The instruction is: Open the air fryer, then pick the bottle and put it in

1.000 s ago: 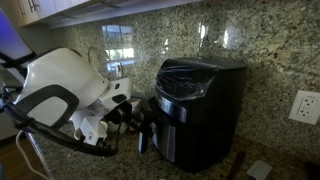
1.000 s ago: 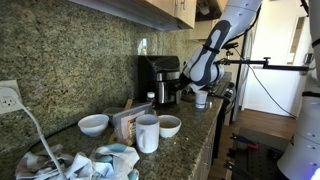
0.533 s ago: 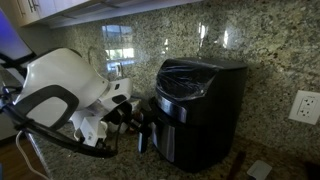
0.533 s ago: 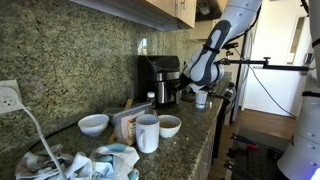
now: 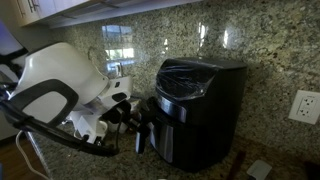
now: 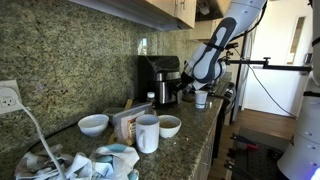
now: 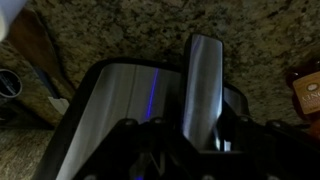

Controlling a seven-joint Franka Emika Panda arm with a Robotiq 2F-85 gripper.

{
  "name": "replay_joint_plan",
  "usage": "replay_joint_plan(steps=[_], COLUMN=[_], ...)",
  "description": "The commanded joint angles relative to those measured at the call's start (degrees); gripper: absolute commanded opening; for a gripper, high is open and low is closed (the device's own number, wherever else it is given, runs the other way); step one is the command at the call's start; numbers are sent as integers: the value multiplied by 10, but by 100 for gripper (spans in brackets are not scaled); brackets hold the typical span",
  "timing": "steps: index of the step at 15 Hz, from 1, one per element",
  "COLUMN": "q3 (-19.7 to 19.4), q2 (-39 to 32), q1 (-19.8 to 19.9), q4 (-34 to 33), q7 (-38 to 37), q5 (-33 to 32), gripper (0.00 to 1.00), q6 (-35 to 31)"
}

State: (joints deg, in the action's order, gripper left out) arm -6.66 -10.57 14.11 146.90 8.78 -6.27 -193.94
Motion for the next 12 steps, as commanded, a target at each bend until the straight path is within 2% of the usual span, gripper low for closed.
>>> replay_joint_plan(steps=[1, 5, 9, 12], q3=[51, 108, 164, 227], q2=[67, 88, 83, 60], q1=[43, 99, 155, 211], q4=[49, 67, 78, 87], q7=[-26, -44, -52, -75], q5=[-40, -50, -52, -65], gripper=[17, 17, 17, 17], q6=[67, 92, 78, 52])
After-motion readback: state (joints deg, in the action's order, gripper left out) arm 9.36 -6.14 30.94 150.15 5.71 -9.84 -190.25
